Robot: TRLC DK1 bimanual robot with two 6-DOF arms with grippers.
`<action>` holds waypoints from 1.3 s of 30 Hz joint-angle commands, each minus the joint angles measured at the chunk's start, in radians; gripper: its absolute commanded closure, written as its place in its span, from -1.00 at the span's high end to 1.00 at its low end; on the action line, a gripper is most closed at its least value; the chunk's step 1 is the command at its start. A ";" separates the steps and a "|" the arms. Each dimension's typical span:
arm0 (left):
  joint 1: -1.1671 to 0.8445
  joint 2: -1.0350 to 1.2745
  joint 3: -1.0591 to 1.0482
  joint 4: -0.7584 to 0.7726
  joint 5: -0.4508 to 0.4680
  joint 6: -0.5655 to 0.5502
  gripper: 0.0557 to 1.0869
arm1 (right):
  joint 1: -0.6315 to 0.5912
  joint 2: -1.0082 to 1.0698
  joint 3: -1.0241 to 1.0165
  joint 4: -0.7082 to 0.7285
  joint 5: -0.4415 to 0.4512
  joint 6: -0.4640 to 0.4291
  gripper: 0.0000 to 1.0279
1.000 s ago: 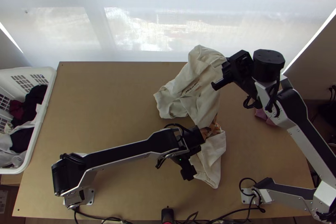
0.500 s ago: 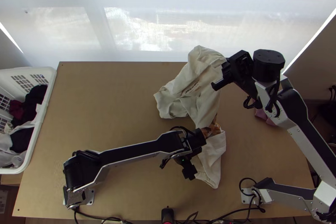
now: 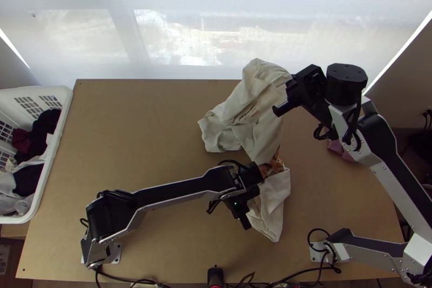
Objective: Fold the t-shirt
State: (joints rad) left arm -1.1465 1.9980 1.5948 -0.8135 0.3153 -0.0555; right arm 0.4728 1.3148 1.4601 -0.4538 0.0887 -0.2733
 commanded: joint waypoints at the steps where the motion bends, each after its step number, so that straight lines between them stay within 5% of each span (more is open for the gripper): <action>1: 0.034 -0.036 -0.019 0.007 0.011 0.005 -0.93 | 0.000 -0.003 0.000 0.000 -0.001 0.002 -0.95; 17: 0.338 -0.444 -0.150 -0.081 -0.018 0.129 -0.93 | -0.053 -0.019 0.094 -0.006 -0.001 0.005 -0.95; 28: 0.479 -0.657 -0.122 -0.088 -0.222 0.204 -0.94 | -0.105 -0.042 0.283 -0.052 0.000 0.003 -0.95; 39: 0.607 -0.815 -0.018 0.100 -0.501 0.295 -0.94 | -0.140 -0.135 0.365 -0.068 0.031 0.000 -0.95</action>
State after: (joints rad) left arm -0.6029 1.2789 1.5257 -0.8165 -0.0254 0.1852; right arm 0.3523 1.2301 1.7687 -0.5156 0.0978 -0.2699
